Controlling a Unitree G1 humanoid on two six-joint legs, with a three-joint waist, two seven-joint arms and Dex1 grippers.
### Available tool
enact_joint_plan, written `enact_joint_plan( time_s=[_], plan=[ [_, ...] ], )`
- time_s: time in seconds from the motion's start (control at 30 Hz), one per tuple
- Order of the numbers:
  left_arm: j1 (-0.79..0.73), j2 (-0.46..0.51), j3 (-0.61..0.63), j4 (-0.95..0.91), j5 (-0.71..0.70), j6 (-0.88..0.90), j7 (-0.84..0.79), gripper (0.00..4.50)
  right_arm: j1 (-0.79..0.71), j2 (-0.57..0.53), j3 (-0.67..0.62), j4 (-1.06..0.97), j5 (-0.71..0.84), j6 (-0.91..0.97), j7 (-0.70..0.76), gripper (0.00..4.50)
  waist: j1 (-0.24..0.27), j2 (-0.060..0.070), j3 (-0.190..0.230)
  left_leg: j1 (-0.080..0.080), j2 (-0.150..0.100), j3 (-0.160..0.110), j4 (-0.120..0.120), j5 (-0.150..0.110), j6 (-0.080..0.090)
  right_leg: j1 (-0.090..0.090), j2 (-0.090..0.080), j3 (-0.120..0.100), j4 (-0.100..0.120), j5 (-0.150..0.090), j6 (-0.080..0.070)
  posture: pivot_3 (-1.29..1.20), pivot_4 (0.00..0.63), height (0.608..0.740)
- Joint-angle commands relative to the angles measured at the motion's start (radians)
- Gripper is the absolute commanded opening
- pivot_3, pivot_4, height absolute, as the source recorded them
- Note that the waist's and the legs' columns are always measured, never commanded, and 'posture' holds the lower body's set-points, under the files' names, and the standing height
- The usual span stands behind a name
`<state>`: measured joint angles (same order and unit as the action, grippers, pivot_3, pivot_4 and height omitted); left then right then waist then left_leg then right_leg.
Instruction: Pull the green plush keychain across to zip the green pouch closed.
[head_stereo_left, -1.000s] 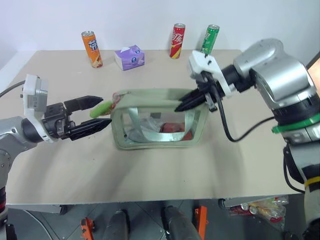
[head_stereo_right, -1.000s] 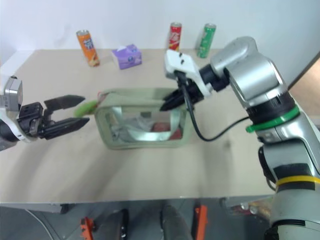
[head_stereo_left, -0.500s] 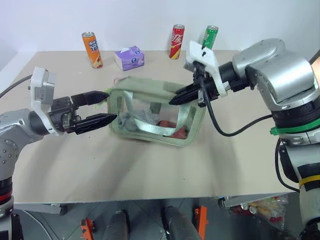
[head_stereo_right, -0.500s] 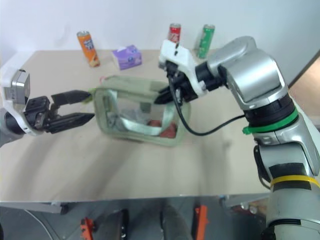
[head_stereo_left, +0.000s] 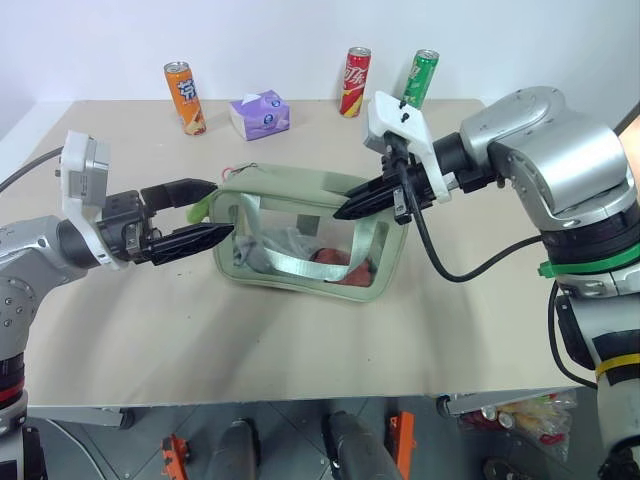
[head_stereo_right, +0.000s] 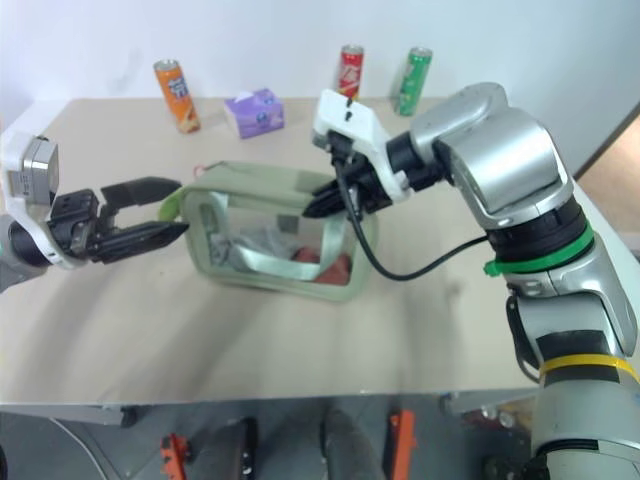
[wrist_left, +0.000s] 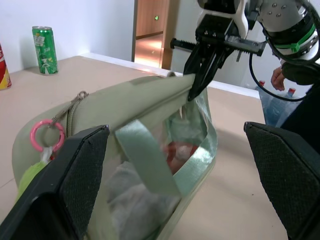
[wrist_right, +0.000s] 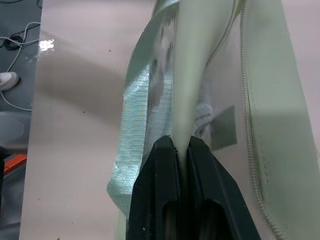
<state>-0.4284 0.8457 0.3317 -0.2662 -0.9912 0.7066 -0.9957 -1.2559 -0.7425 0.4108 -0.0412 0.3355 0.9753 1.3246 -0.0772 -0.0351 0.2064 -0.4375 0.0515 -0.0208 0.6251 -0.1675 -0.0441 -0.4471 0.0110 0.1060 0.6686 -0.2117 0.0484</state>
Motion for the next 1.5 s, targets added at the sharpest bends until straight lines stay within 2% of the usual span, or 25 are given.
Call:
enact_joint_plan(
  time_s=[0.03,0.43,0.77,0.87,0.9,0.93,1.07,1.27,1.5],
  plan=[
    [-0.007,0.013,0.039,-0.029,-0.022,0.003,0.006,4.50,-0.003,0.002,-0.044,-0.041,0.008,-0.016,-0.018,0.04,0.000,0.000,0.000,0.000,0.000,0.000,0.000,0.000,0.000,0.000,0.000,0.000,0.000,0.000,0.000,0.00,0.150,0.740],
    [-0.026,0.017,0.025,-0.015,-0.013,0.002,0.004,4.50,0.029,-0.028,-0.047,-0.090,0.024,-0.038,0.003,0.04,0.000,0.000,0.000,0.000,0.000,0.000,0.000,0.000,0.000,0.000,0.000,0.000,0.000,0.000,0.000,0.00,0.150,0.740],
    [-0.046,0.011,0.021,0.001,-0.012,0.001,-0.002,4.50,0.059,-0.123,-0.054,-0.133,0.046,-0.149,0.127,3.49,0.000,0.000,0.000,0.000,0.000,0.000,0.000,0.000,0.000,0.000,0.000,0.000,0.000,0.000,0.000,0.00,0.150,0.740],
    [-0.056,0.011,0.024,0.007,-0.021,0.005,-0.002,4.50,0.018,-0.194,-0.100,-0.056,0.104,-0.237,0.258,3.49,0.001,0.000,0.000,0.000,0.000,0.000,0.001,0.000,0.000,0.001,0.000,0.000,0.000,0.000,0.000,0.00,0.150,0.740],
    [-0.061,0.012,0.030,0.012,-0.027,0.008,-0.002,4.50,-0.011,-0.223,-0.123,-0.010,0.167,-0.250,0.280,3.49,0.001,0.000,0.000,0.000,0.000,0.000,0.001,0.000,0.000,0.001,0.000,0.000,0.000,0.000,0.000,0.00,0.150,0.740],
    [-0.065,0.012,0.034,0.015,-0.030,0.011,-0.002,4.50,-0.030,-0.242,-0.136,0.021,0.212,-0.258,0.290,3.49,0.001,0.000,0.000,0.000,0.000,0.000,0.001,0.000,0.000,0.001,0.000,0.000,0.000,0.000,0.000,0.00,0.150,0.740],
    [-0.066,0.014,0.068,0.036,-0.052,0.020,0.002,4.50,-0.061,-0.293,-0.152,0.161,0.213,-0.325,0.290,3.49,0.000,-0.001,0.000,0.001,0.000,0.000,0.001,0.000,0.000,0.001,0.000,0.000,-0.001,-0.001,-0.001,0.00,0.150,0.740],
    [0.001,0.059,0.135,0.071,-0.056,0.042,-0.036,4.50,0.140,-0.385,-0.221,0.138,0.178,-0.355,0.257,3.49,-0.002,-0.001,0.000,0.003,0.000,0.001,0.001,0.000,0.000,0.003,0.000,0.001,-0.001,-0.002,-0.004,0.00,0.150,0.740],
    [0.098,0.147,0.173,0.174,0.016,0.018,-0.138,4.50,0.367,-0.390,-0.360,-0.059,0.244,-0.245,0.132,3.49,-0.002,0.001,0.000,0.004,0.000,0.001,0.000,0.000,0.000,0.002,0.000,0.001,0.000,-0.003,-0.005,0.00,0.150,0.740]
  ],
)
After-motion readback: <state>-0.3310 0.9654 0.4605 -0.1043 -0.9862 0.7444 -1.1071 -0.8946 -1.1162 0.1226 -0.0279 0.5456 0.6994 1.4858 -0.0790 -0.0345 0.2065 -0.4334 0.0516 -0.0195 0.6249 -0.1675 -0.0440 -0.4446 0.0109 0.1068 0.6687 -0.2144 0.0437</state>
